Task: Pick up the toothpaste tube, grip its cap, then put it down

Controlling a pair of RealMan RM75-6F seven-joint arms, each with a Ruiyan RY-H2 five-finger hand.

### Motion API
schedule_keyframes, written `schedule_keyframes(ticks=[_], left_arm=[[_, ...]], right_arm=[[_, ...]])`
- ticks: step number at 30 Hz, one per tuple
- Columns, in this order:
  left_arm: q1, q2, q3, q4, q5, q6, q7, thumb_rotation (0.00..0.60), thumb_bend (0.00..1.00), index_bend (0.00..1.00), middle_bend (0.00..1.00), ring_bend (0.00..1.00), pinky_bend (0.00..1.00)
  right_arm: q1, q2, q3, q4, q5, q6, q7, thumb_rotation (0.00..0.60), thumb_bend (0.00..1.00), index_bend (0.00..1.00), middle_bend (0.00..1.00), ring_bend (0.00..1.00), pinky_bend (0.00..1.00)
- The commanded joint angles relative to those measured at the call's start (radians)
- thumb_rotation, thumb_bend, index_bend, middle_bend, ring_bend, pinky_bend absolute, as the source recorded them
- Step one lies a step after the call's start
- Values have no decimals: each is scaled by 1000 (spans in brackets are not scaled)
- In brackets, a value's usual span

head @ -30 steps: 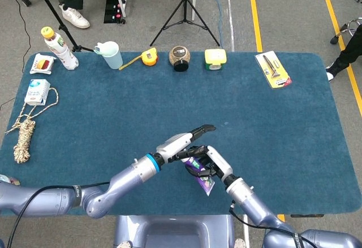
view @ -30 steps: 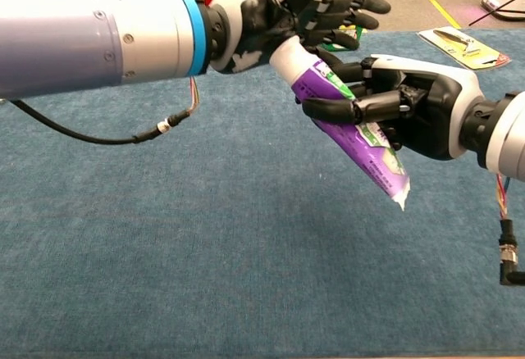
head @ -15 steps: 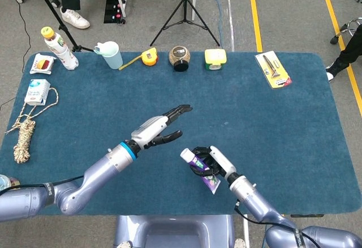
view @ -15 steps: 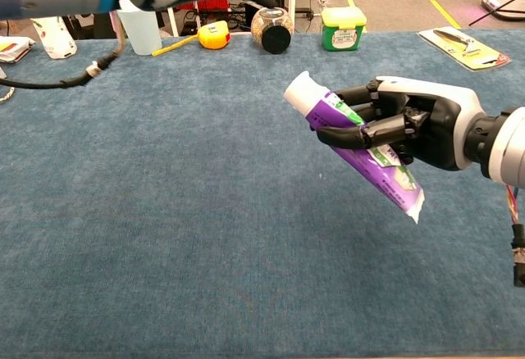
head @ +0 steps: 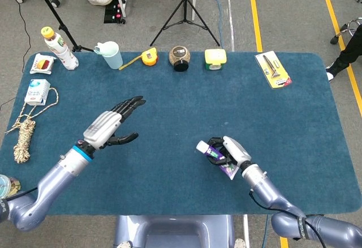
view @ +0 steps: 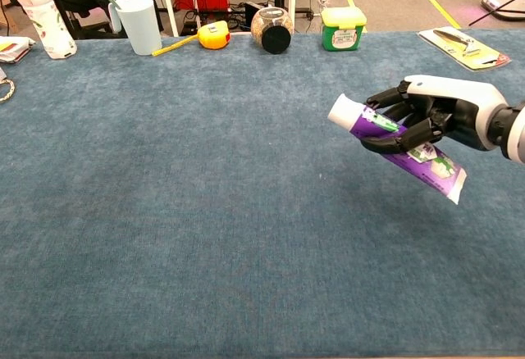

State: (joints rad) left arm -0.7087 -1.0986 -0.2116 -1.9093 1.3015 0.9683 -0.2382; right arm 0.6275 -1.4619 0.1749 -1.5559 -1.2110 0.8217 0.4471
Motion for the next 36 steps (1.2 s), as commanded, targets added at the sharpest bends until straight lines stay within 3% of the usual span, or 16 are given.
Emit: schedule_keyframes(ticks=[1, 3, 11, 18, 25, 30, 36], left_arm=[[52, 37, 36, 4, 57, 52, -14, 0, 0, 0, 0, 0, 72], [74, 51, 49, 13, 83, 78, -20, 0, 0, 0, 0, 0, 72], [151, 74, 96, 71, 150, 155, -86, 0, 0, 0, 0, 0, 72], [195, 74, 118, 133, 168, 193, -129, 0, 0, 0, 0, 0, 72], [246, 77, 132, 180, 167, 251, -89, 0, 1, 0, 0, 0, 72], [300, 77, 140, 192, 106, 296, 37, 4, 16, 32, 0, 0, 72], [365, 58, 140, 210, 53, 379, 180, 191, 19, 163, 74, 13, 95]], right_arm=[[21, -31, -6, 71, 1, -17, -49, 549, 609, 633, 719, 758, 662], [28, -41, -11, 99, 0, -27, -66, 466, 609, 480, 585, 613, 530], [33, -67, -14, 160, 16, -35, -116, 305, 605, 169, 253, 304, 263], [24, -48, -8, 157, 24, -10, -163, 263, 593, 53, 173, 239, 224], [-15, 5, 17, 105, 21, 70, -172, 301, 593, 112, 205, 272, 245], [-71, 49, 32, 70, 9, 167, -152, 379, 593, 237, 329, 367, 328], [-152, 84, 32, 63, -24, 329, -196, 379, 593, 444, 492, 537, 484]])
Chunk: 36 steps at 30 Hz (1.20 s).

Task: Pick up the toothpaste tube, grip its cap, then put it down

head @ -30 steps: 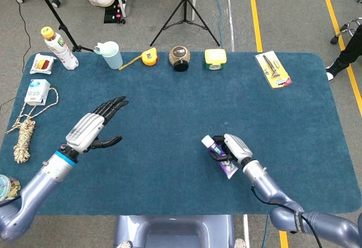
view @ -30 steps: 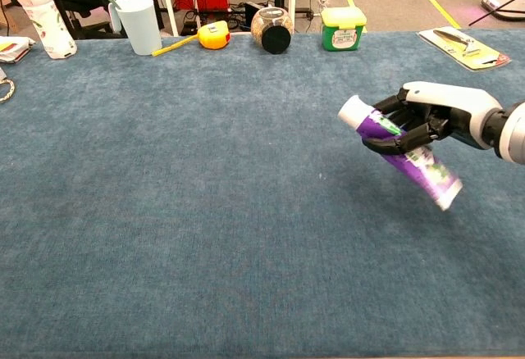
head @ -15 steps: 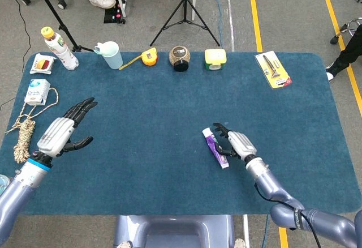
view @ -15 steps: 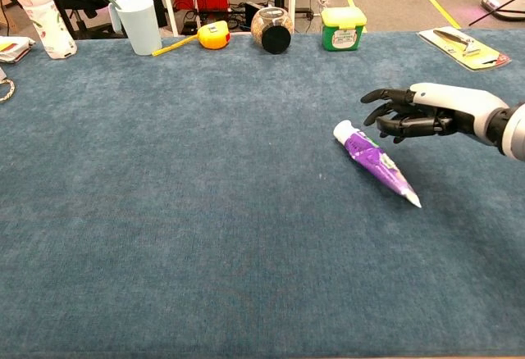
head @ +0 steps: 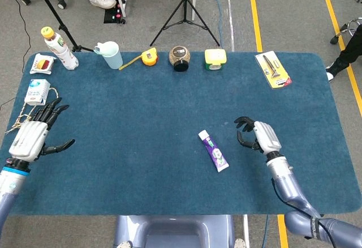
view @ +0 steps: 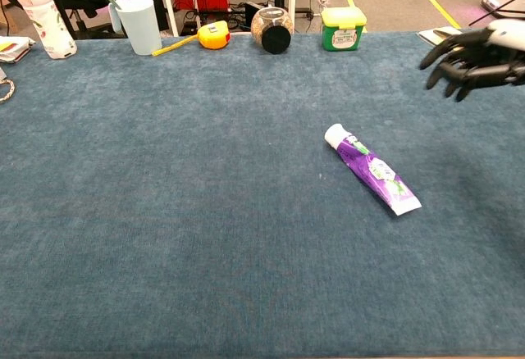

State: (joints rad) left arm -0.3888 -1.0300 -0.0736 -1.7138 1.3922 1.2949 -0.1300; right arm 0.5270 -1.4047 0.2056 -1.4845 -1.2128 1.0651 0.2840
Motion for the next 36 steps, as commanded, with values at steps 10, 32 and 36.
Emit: schedule_keyframes(ticks=[10, 32, 36], left_arm=[[166, -67, 3, 118, -67, 218, 154, 321, 23, 301, 161, 99, 196], [293, -89, 66, 151, 0, 270, 184, 328, 24, 301, 164, 100, 196], [300, -81, 63, 141, 2, 261, 171, 327, 24, 301, 166, 100, 196]], right_arm=[[-197, 135, -64, -55, -31, 261, -221, 381, 593, 508, 535, 577, 524], [-369, 238, -115, -141, -53, 374, -236, 379, 593, 509, 528, 577, 523], [-388, 245, -109, -145, -54, 391, -238, 380, 593, 509, 522, 578, 523]])
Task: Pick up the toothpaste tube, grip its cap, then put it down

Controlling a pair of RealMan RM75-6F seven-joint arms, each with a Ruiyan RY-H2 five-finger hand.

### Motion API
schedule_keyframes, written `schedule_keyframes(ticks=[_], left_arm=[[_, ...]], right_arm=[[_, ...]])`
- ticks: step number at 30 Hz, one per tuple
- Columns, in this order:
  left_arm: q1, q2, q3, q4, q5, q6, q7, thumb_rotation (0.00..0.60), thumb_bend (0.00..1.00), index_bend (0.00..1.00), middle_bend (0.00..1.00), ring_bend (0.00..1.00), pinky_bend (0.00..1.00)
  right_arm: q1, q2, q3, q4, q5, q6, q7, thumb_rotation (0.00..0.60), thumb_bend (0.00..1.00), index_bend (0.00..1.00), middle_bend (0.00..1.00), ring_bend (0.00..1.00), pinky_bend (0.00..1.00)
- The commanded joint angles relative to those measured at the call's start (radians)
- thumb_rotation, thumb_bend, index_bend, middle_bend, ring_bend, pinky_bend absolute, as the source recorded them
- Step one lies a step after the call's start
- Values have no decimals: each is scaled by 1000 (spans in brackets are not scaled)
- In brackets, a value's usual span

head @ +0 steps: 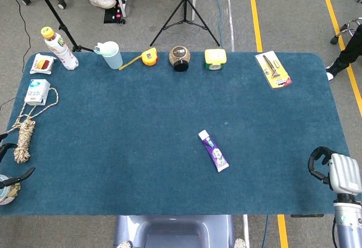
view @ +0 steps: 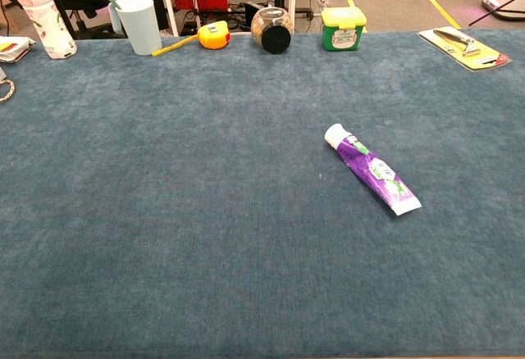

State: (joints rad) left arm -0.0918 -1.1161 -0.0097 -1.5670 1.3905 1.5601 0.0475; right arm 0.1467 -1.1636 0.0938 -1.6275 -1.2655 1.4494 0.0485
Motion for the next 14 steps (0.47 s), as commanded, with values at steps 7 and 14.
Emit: schedule_keyframes(ticks=[7, 14], left_arm=[[6, 13, -2, -18, 18, -22, -4, 335, 24, 301, 166, 100, 196], [5, 21, -11, -27, 25, -38, -3, 337, 24, 301, 166, 100, 196]], right_arm=[[-29, 9, 8, -13, -10, 21, -10, 381, 593, 509, 519, 578, 523], [-48, 18, 15, -29, -16, 31, -11, 380, 593, 510, 518, 577, 523]])
